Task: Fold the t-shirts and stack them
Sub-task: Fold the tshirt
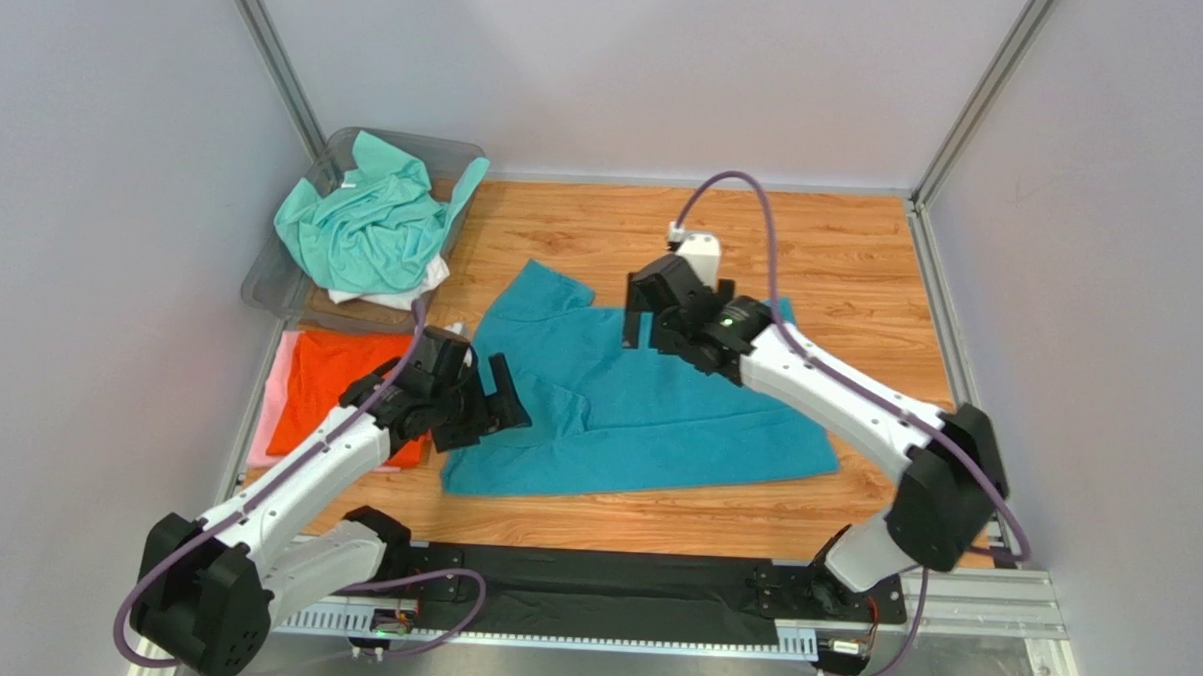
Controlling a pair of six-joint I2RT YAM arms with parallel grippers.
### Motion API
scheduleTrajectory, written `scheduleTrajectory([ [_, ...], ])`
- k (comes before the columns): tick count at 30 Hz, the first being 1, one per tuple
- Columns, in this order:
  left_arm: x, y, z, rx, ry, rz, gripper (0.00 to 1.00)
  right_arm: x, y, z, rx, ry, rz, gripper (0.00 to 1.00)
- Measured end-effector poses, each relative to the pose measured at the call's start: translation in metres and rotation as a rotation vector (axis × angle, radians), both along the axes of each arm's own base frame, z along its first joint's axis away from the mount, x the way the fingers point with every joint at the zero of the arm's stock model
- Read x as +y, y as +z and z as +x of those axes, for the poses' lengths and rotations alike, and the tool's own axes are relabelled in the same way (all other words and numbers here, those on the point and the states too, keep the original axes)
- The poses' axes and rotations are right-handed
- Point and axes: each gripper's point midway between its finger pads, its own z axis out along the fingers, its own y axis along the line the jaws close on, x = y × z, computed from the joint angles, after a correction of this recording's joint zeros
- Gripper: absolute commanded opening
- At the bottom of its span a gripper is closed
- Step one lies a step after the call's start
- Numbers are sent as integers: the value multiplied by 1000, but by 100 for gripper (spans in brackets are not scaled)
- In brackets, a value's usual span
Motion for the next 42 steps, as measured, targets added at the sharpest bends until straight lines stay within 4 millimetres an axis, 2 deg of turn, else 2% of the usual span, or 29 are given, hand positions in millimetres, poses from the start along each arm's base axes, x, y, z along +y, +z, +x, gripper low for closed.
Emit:
scheduleTrajectory([
  [3, -6, 31, 19, -72, -7, -11, 100, -35, 25, -1, -55, -65, 39, 100],
  [6, -10, 65, 47, -148, 3, 2, 100, -76, 39, 1, -93, -145, 60, 100],
  [8, -14, 87, 69, -189, 14, 18, 100, -106, 39, 0, -101, -201, 62, 100],
  [10, -16, 100, 91, -212, 29, 40, 100, -135, 36, 0, -96, -257, 72, 100],
  [12, -19, 106, 117, -212, 44, 65, 100, -159, 30, 0, -84, -302, 82, 100],
  [14, -21, 108, 150, -208, 61, 95, 100, -179, 24, 0, -72, -343, 90, 100],
  [15, -21, 107, 161, -202, 69, 109, 100, -187, 22, -1, -65, -357, 91, 100],
  [17, -21, 103, 194, -189, 82, 152, 99, -197, 15, -1, -50, -372, 93, 100],
  [21, -23, 91, 263, -178, 99, 233, 97, -204, 4, -5, -17, -355, 92, 100],
  [24, -18, 71, 309, -168, 103, 297, 95, -210, -3, -7, 2, -356, 89, 100],
  [27, -10, 46, 341, -143, 101, 345, 90, -217, -10, -9, 20, -367, 90, 100],
  [31, -1, 4, 362, -91, 80, 380, 82, -222, -15, -10, 35, -375, 100, 100],
  [34, 5, -24, 359, -31, 53, 389, 76, -221, -19, -9, 48, -372, 107, 100],
  [35, 5, -33, 357, -14, 37, 387, 71, -221, -20, -9, 52, -371, 109, 100],
  [36, 5, -34, 356, -11, 35, 386, 71, -221, -21, -8, 56, -370, 111, 100],
  [39, 0, -39, 354, 0, 12, 368, 61, -219, -26, -7, 72, -364, 113, 100],
  [42, -6, -39, 352, 4, -6, 344, 48, -218, -29, -7, 84, -360, 116, 100],
])
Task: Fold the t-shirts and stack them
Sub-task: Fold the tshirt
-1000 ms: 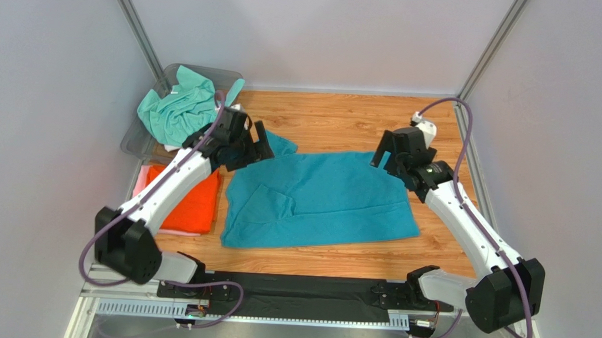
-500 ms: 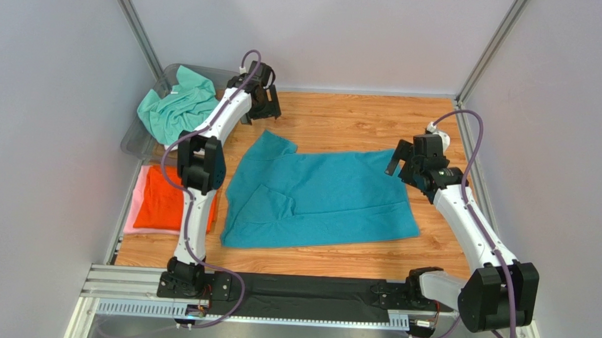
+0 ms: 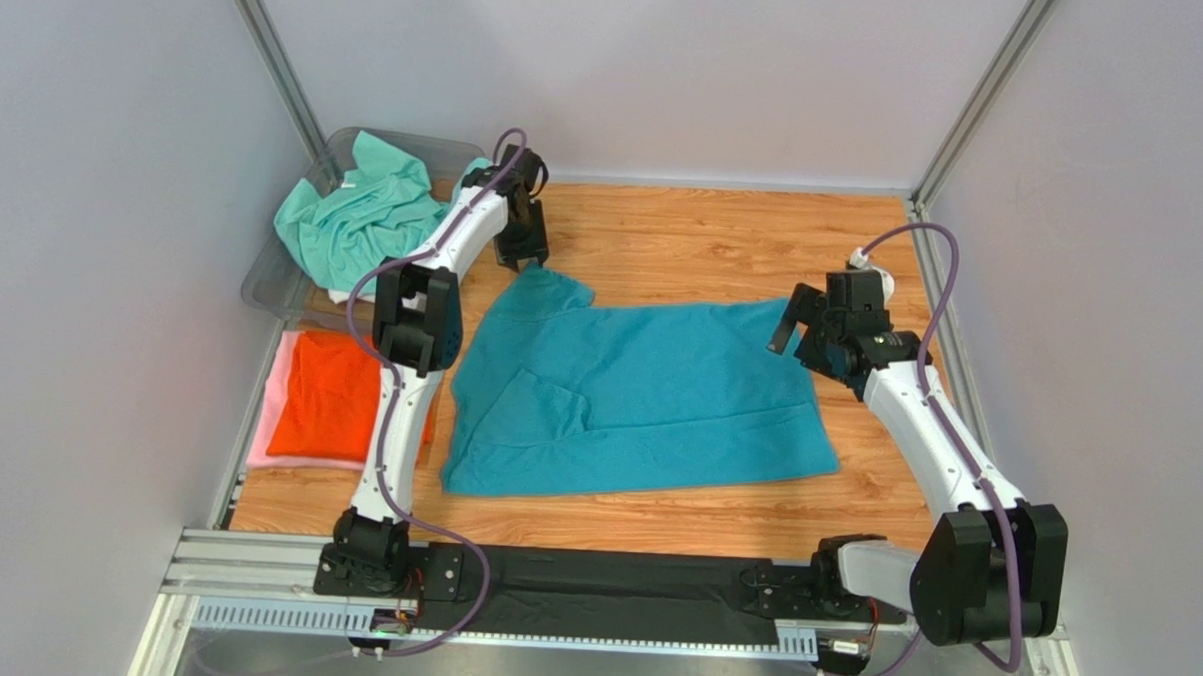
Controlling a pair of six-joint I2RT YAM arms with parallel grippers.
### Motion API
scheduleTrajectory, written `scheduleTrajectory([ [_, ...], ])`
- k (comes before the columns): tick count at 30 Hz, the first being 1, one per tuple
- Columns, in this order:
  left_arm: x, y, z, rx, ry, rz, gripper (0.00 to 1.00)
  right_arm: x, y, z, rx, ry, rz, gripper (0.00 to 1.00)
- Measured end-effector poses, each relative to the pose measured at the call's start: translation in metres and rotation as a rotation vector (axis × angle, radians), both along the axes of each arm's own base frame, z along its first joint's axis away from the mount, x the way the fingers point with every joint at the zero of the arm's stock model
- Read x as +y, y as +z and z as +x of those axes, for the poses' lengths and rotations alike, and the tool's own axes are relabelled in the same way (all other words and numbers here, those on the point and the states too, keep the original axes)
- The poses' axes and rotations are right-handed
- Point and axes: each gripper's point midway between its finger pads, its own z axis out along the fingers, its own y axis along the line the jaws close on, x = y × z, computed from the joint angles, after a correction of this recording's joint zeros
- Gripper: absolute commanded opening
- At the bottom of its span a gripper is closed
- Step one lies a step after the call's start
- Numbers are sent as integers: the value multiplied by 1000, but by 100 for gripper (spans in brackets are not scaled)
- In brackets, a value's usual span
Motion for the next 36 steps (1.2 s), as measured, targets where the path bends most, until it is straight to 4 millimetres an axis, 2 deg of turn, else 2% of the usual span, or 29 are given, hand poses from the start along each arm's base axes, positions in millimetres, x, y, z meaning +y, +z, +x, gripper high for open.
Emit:
scheduleTrajectory([
  [5, -6, -3, -2, 10, -12, -28, 29, 0, -1, 0, 3, 1, 5, 100],
  [6, -6, -3, -3, 11, -15, -31, 21, 0, -1, 1, 3, -1, 5, 100],
  [8, -7, -4, -3, 12, -16, -36, 15, -1, -2, 1, 7, -1, 5, 100],
  [9, -7, -4, -3, 13, -16, -37, 3, -1, -3, 1, 9, -2, 5, 100],
  [10, -7, -4, -3, 13, -14, -40, 0, 0, -5, 1, 14, -1, 4, 100],
  [15, -12, -3, -3, 9, -38, -60, 0, 0, -14, 3, 47, 4, 2, 100],
  [18, -15, -2, -10, 20, -57, -79, 0, 1, -18, 12, 63, 3, 2, 100],
  [22, -16, 0, -26, 46, -76, -102, 0, 3, -22, 45, 78, -5, 3, 98],
  [24, -16, 6, -36, 52, -84, -112, 0, 4, -23, 73, 76, -14, 7, 95],
  [26, -15, 17, -45, 41, -91, -123, 0, 3, -26, 97, 76, -23, 7, 91],
  [28, -16, 31, -52, 16, -101, -141, 0, 1, -30, 122, 72, -30, 5, 80],
  [31, -18, 55, -59, -35, -115, -173, 0, -2, -39, 155, 72, -40, -2, 78],
  [34, -20, 71, -60, -86, -125, -193, 0, -4, -52, 177, 86, -39, -12, 77],
  [36, -21, 74, -61, -106, -128, -201, 0, -6, -63, 185, 106, -38, -22, 76],
])
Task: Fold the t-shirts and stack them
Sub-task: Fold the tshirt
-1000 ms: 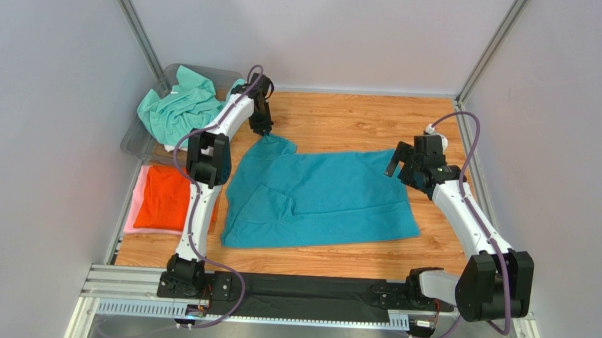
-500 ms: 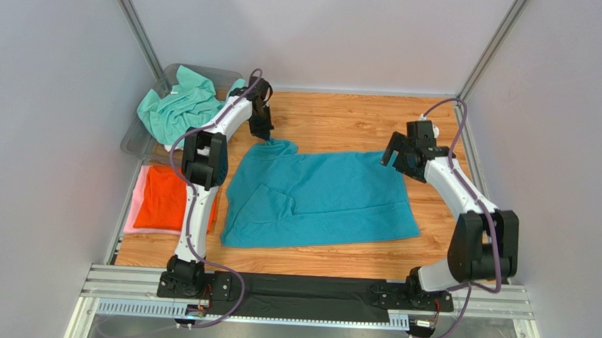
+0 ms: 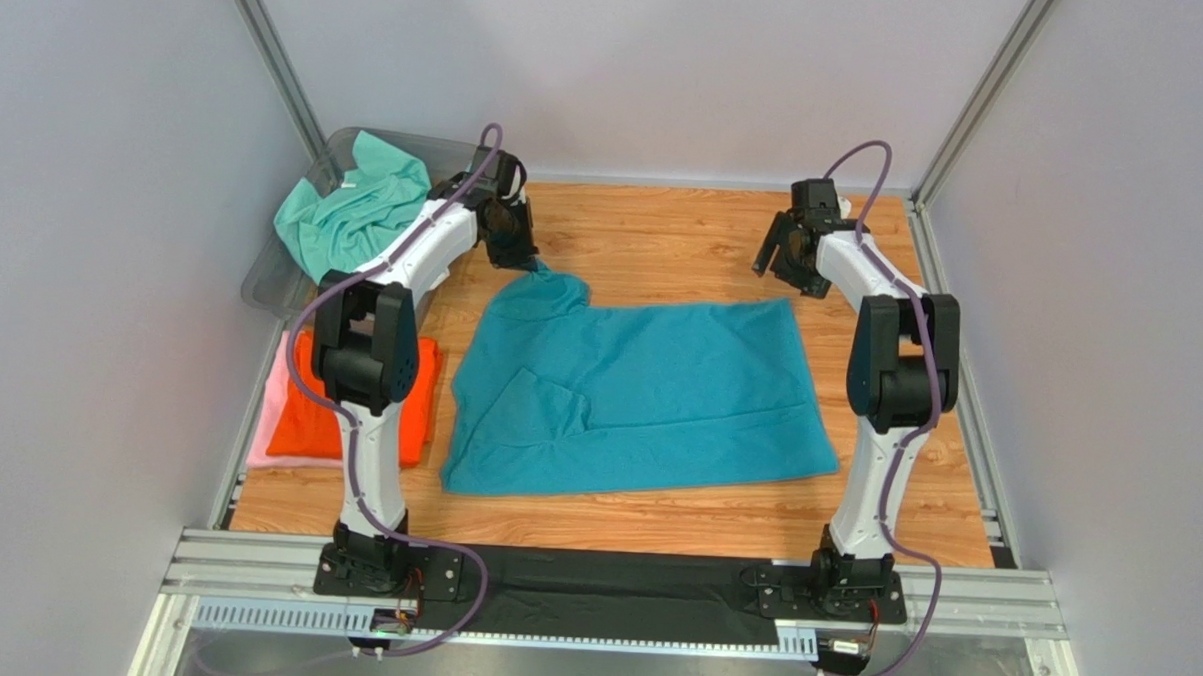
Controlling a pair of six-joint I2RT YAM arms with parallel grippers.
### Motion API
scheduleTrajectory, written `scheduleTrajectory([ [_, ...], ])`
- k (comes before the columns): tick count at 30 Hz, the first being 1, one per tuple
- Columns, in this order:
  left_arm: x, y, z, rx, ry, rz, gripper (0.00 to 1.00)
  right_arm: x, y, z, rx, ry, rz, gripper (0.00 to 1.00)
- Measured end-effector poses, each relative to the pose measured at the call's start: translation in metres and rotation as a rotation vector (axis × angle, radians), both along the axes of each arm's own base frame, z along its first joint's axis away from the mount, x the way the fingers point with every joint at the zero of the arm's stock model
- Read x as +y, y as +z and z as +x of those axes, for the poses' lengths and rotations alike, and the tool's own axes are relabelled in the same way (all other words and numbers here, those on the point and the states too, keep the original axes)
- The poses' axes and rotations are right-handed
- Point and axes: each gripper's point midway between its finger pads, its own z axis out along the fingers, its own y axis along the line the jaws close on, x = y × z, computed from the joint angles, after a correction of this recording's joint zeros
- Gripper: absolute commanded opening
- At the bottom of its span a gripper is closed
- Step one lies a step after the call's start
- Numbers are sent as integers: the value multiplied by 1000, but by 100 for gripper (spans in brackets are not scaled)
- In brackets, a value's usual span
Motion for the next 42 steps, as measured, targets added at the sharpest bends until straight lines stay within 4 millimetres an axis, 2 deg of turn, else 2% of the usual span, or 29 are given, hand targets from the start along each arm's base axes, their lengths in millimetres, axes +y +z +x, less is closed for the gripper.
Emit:
scheduleTrajectory([
  [2, -1, -3, -3, -2, -3, -7, 0, -2, -10, 2, 24, 0, -12, 75],
  [6, -1, -21, -13, 33, -4, -14, 0, -4, -28, 2, 68, 5, -24, 59],
  [11, -1, -33, -21, 62, 0, -21, 0, -4, -39, -7, 116, 5, -24, 49],
  [13, -3, -32, -21, 56, -4, -32, 0, -4, -39, -7, 117, 5, -25, 42],
  [15, -4, -27, -21, 42, -7, -43, 0, -5, -40, -9, 123, 6, -27, 26],
  [18, -5, -18, -24, 18, -11, -56, 0, -5, -40, -9, 124, 7, -28, 10],
  [22, -5, -6, -27, -9, -14, -71, 0, -5, -41, -10, 126, 8, -28, 0],
  [28, -6, 3, -37, -29, -20, -84, 0, -5, -40, -22, 124, 10, -25, 0],
  [32, -6, 5, -59, -21, -22, -85, 0, -5, -31, -42, 121, 16, -19, 0],
  [39, 2, 22, -101, -53, -23, -100, 0, -3, 5, -74, 49, 27, 0, 0],
  [42, 6, 27, -118, -72, -15, -110, 0, -3, 14, -86, 23, 30, 7, 0],
])
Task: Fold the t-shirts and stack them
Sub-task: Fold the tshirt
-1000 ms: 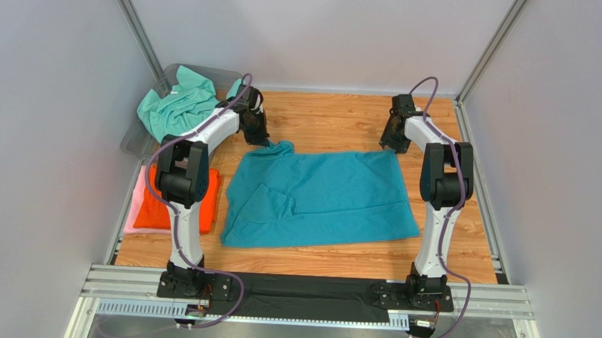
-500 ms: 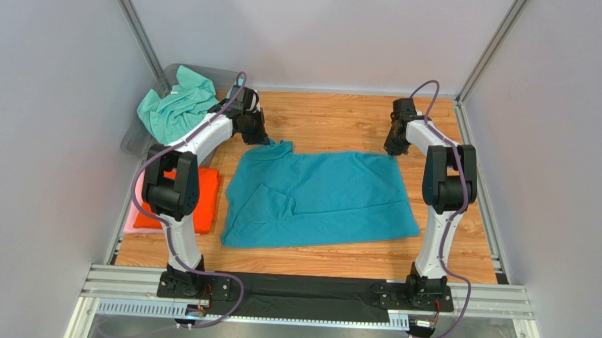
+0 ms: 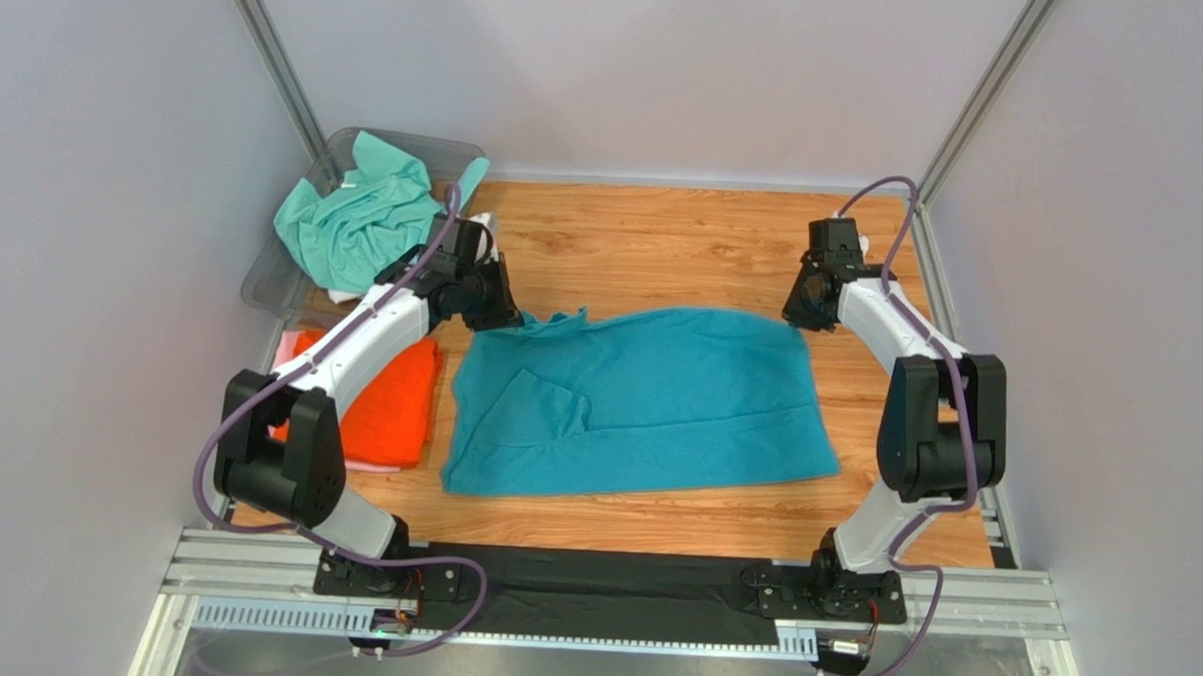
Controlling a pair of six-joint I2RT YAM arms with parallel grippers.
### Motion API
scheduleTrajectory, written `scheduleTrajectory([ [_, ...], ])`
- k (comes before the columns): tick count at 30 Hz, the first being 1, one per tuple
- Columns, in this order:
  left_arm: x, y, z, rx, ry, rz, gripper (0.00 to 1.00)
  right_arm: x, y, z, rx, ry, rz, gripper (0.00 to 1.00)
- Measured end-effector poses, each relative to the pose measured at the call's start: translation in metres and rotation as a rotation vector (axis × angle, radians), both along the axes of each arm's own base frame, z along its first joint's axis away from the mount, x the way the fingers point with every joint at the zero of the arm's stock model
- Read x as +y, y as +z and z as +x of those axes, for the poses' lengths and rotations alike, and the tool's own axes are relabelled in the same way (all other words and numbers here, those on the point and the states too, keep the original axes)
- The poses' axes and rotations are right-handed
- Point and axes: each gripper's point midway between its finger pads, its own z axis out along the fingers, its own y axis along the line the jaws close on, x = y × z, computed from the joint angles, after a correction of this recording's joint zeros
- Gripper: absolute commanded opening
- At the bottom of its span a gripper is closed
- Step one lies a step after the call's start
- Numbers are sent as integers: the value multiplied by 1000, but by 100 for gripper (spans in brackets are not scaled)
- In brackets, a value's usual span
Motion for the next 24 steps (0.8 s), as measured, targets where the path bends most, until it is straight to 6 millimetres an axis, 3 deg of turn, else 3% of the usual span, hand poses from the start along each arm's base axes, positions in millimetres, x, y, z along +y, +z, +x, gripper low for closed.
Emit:
scheduleTrajectory([
  [5, 7, 4, -29, -16, 18, -15, 0, -1, 9, -23, -21, 0, 2, 0],
  [12, 18, 6, -69, -38, 48, -48, 0, -1, 24, -37, -59, 3, 8, 0],
  [19, 22, 21, -89, -97, 57, -84, 0, -1, 29, -51, -71, 7, 10, 0],
  [24, 21, 10, -106, -76, 48, -100, 0, -1, 32, -57, -77, 11, 13, 0],
])
